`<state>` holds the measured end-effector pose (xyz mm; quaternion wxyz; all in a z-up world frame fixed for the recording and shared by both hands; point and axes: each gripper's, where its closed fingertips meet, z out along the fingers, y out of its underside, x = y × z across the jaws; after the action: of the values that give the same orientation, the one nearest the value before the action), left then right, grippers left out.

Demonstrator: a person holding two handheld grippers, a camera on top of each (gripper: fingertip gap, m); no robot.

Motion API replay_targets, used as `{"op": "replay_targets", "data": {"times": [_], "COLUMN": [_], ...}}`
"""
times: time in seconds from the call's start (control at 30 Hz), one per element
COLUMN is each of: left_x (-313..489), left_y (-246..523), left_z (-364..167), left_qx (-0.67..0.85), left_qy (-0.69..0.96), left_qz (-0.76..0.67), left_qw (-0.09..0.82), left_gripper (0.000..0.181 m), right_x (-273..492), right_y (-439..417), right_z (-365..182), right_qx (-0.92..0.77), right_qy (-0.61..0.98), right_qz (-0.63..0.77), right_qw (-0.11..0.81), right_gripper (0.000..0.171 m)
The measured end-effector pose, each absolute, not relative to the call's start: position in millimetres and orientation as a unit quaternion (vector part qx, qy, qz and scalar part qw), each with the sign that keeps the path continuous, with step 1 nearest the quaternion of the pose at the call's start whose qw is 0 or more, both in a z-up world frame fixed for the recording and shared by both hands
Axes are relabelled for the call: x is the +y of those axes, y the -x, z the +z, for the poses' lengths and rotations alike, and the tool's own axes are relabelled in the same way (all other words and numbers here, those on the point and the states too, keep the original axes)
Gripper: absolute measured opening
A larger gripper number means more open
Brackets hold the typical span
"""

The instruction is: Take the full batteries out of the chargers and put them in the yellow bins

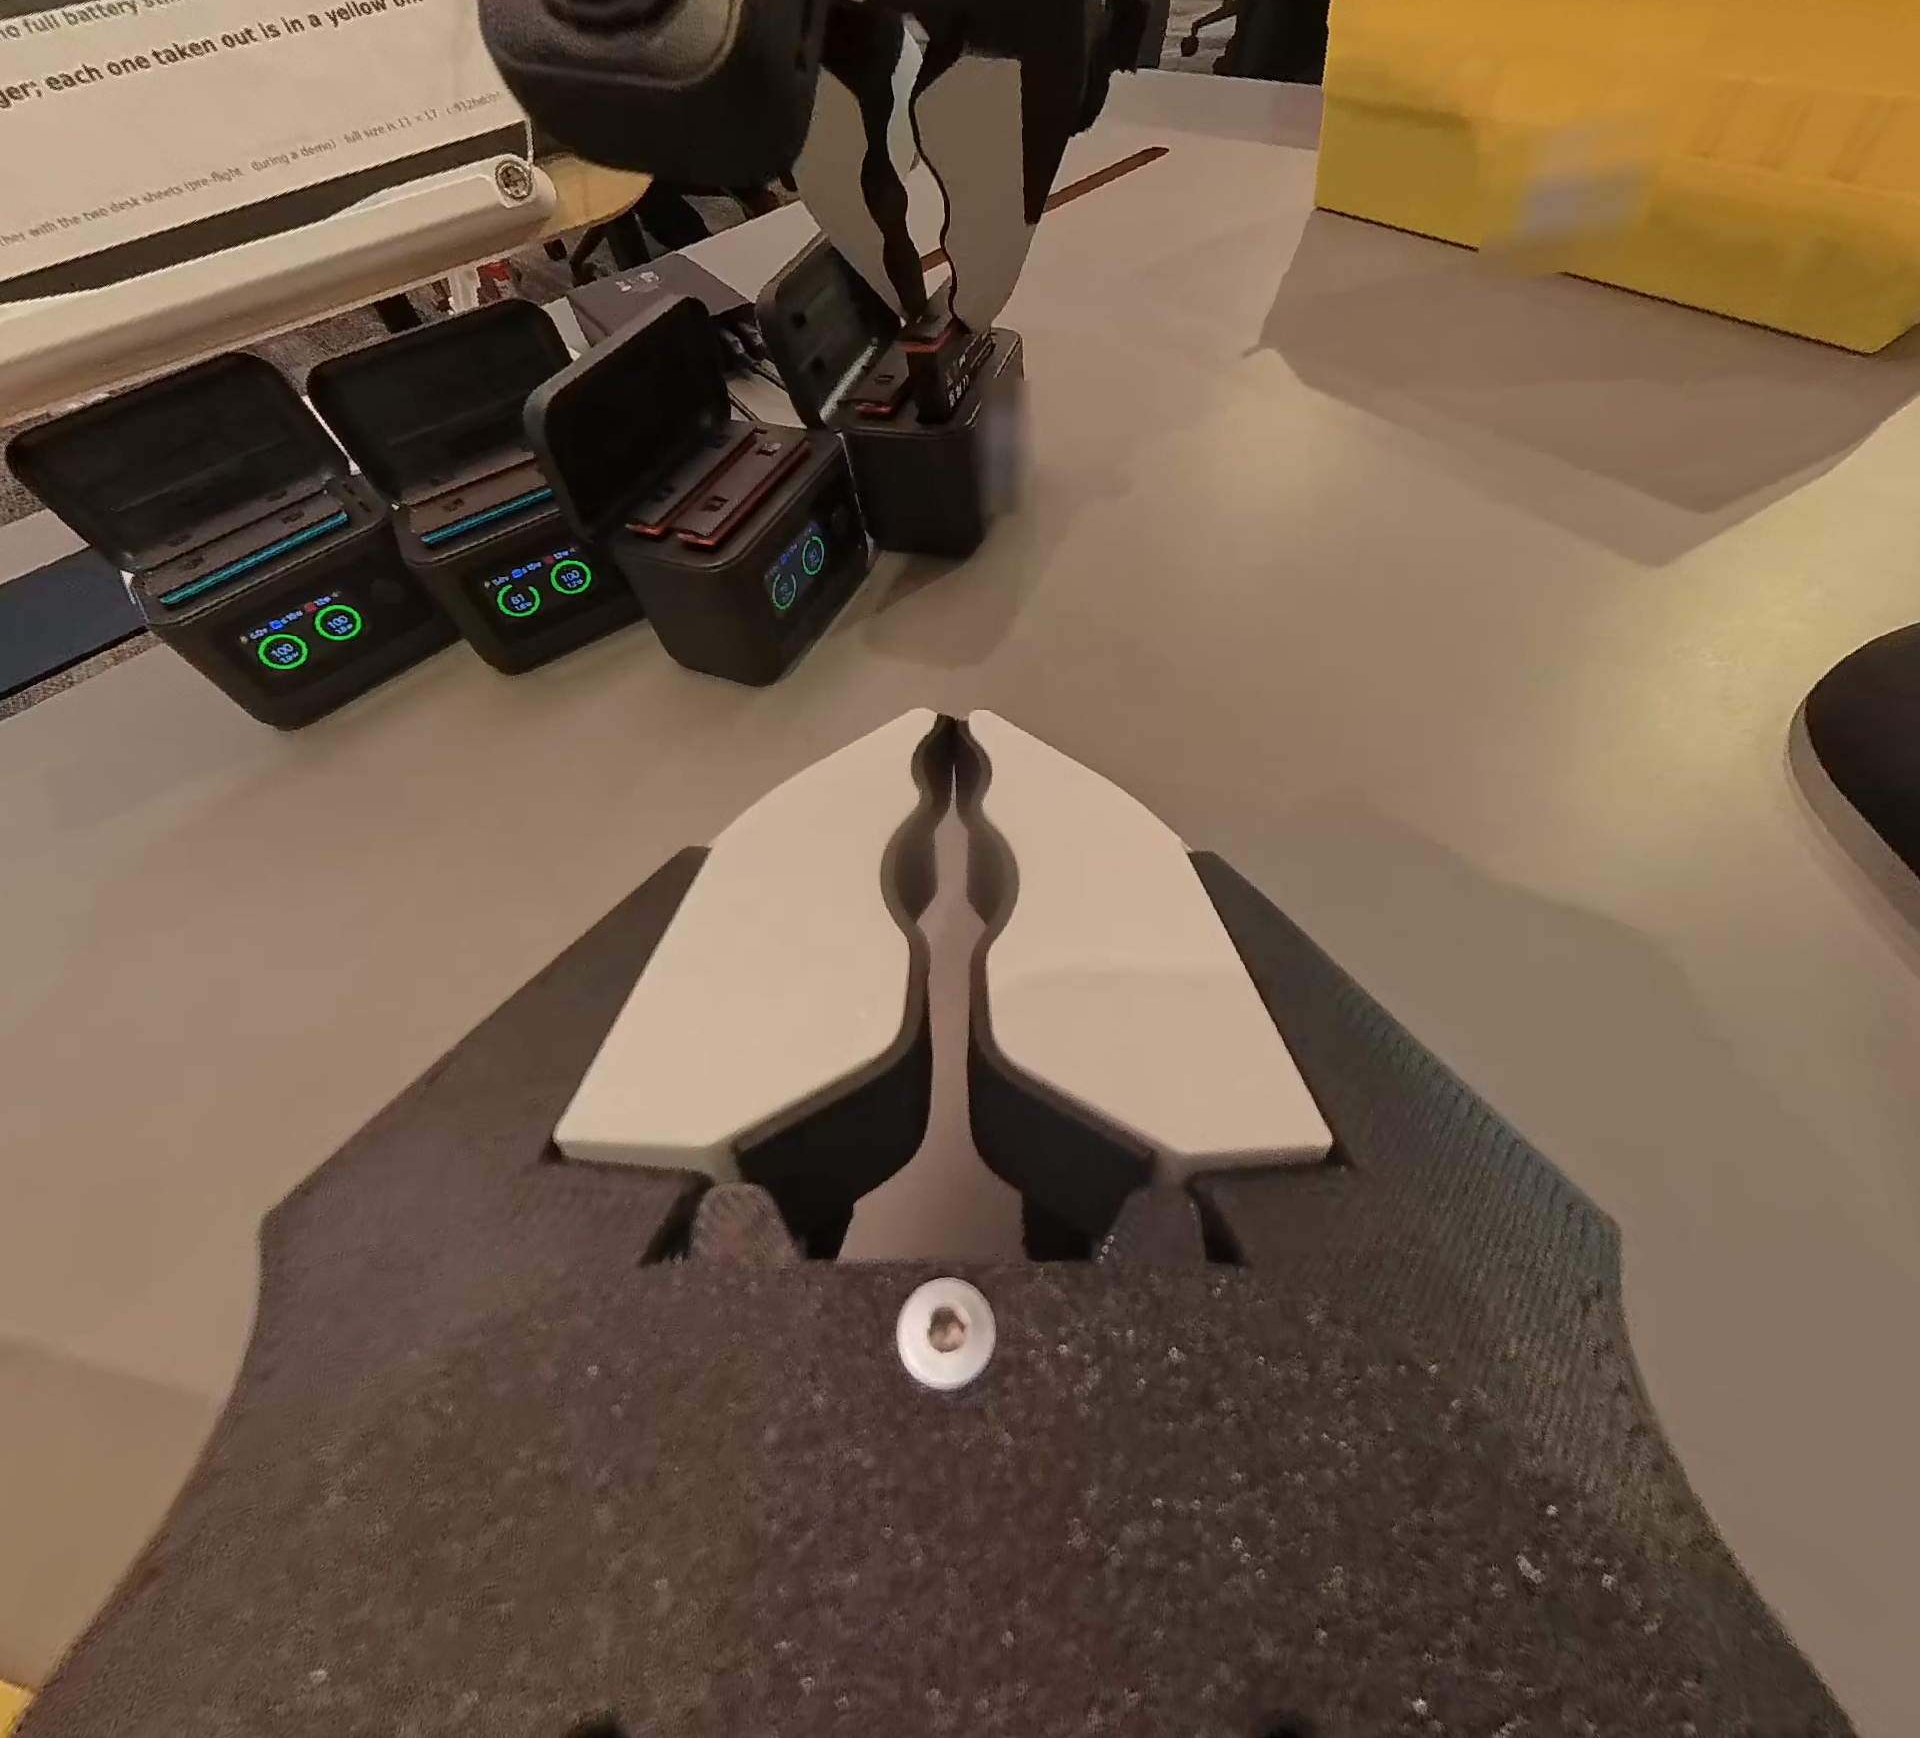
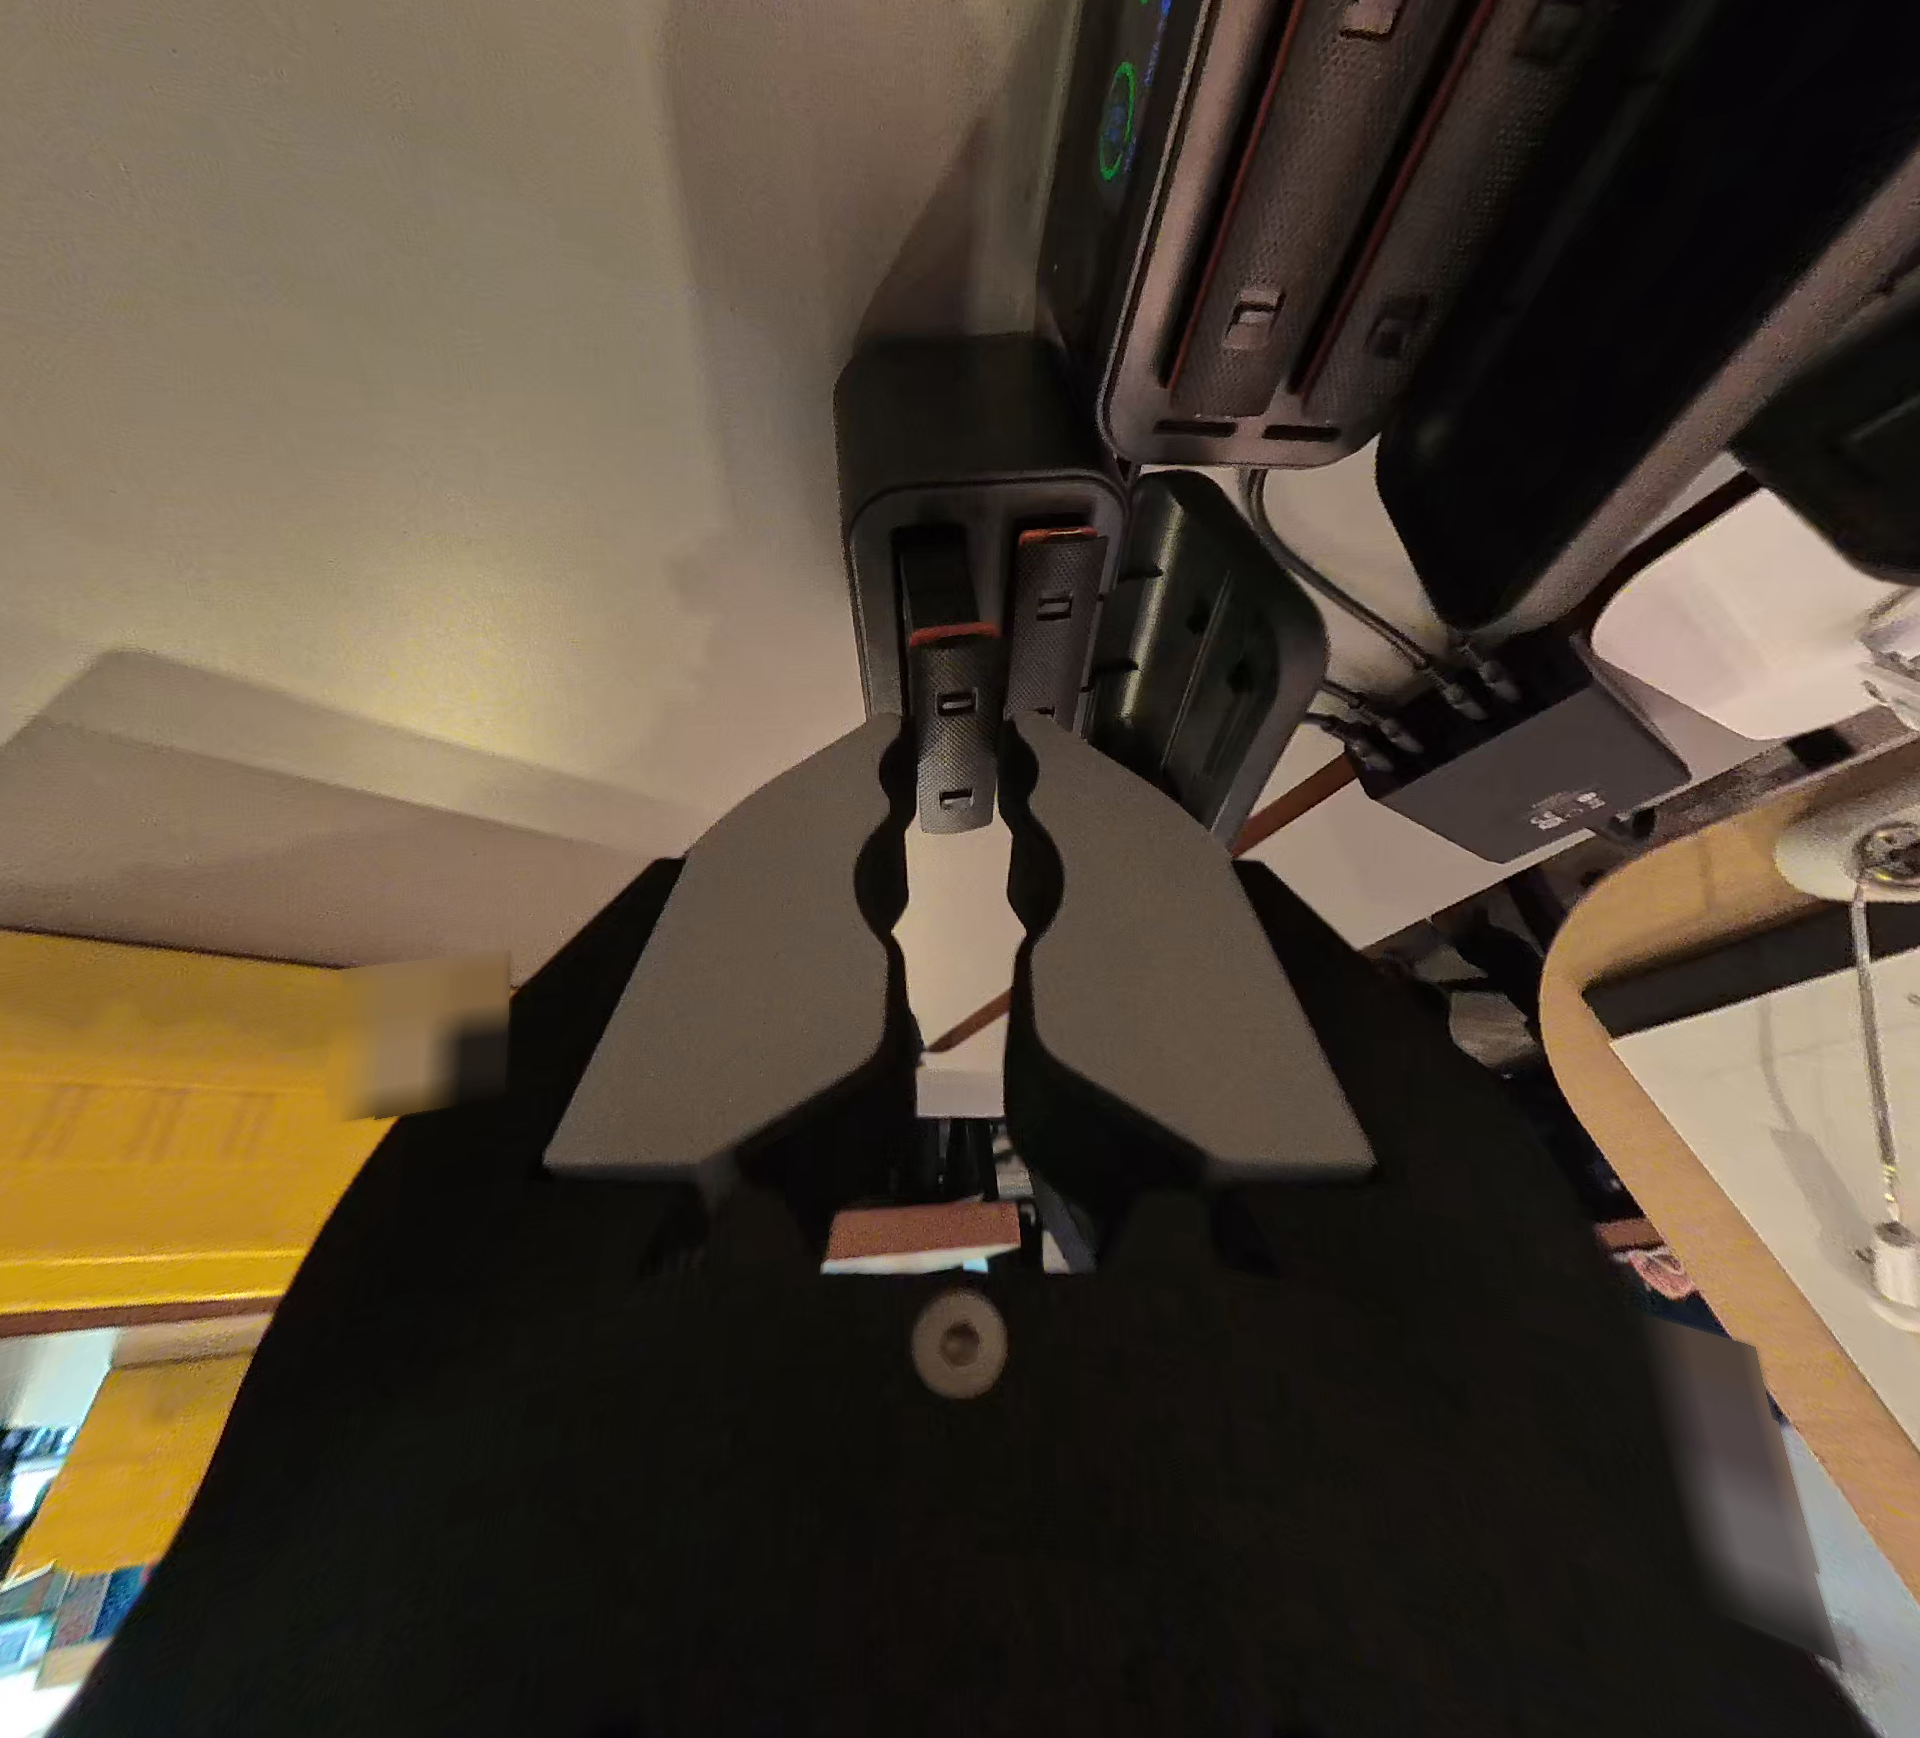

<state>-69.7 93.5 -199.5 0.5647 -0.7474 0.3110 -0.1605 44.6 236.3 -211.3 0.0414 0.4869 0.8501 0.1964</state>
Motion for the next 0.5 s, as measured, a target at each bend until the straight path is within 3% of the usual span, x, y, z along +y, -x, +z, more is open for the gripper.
{"op": "replay_targets", "data": {"times": [0.3, 0.5], "left_x": [91.2, 90.0], "left_y": [68.6, 68.2], "left_z": [-198.3, -197.0], "left_qx": [0.320, 0.323], "left_qy": [0.743, 0.741], "left_qz": [-0.157, -0.158], "left_qw": [0.566, 0.567], "left_gripper": [0.000, 0.000], "right_x": [235.8, 235.1], "right_y": [-43.9, -42.0], "right_z": [-218.8, -219.9], "right_qx": [0.840, 0.842], "right_qy": [-0.470, -0.485], "right_qz": [0.254, 0.225], "right_qw": [0.097, 0.072], "right_gripper": [0.014, 0.015]}}
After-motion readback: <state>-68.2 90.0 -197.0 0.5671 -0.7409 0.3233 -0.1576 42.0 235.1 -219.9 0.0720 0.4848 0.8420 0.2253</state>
